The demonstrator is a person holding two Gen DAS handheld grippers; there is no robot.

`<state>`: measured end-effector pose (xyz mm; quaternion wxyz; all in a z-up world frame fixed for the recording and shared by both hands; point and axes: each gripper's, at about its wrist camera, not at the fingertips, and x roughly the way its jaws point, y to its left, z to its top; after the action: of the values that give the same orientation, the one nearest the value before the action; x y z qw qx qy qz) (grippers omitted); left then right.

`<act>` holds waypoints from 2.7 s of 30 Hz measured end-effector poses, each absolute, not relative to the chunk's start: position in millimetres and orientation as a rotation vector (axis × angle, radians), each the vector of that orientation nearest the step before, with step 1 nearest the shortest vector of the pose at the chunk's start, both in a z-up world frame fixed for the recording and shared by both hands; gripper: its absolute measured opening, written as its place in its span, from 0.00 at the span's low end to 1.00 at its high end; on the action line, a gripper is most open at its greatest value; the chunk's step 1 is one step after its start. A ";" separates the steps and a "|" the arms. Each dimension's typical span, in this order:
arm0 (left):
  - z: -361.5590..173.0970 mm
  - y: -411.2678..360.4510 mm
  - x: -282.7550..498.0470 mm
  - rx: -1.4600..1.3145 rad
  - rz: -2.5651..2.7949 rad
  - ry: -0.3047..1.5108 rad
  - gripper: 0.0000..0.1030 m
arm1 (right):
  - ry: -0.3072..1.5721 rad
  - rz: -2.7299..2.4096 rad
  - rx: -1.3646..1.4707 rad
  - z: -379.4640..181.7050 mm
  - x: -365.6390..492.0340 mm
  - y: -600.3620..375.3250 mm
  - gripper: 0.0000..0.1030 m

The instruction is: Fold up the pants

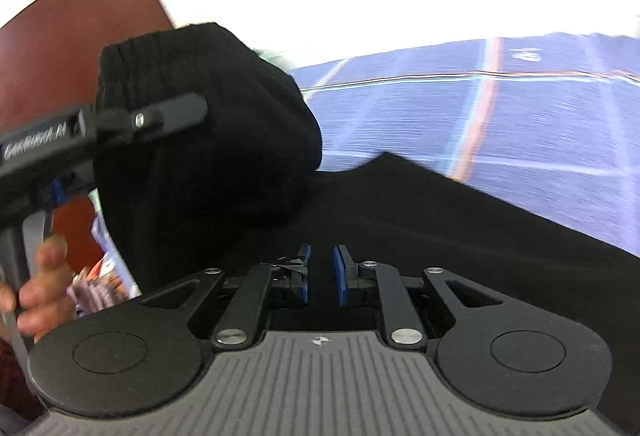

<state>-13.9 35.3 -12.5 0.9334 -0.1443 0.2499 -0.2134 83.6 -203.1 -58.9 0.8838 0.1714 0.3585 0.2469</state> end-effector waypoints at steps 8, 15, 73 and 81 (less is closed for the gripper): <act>-71.8 -36.4 -14.5 -0.078 -0.539 0.689 0.37 | 0.764 0.318 0.475 -81.7 51.0 -278.0 0.38; -34.6 -26.2 -25.0 -0.142 -0.548 0.600 0.86 | 0.715 0.299 0.539 -82.5 37.7 -297.2 0.81; -55.0 -15.5 70.1 -0.136 -0.442 0.643 0.55 | 0.503 0.142 0.465 -61.1 29.7 -322.6 0.46; -81.8 15.8 113.6 -0.275 -0.361 0.758 0.57 | 0.496 0.038 0.492 -63.3 16.1 -345.3 0.72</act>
<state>113.6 15.8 -81.8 0.9041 -0.1329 0.3667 -0.1748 16.1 -345.3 -63.3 0.9394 0.2408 0.2432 0.0186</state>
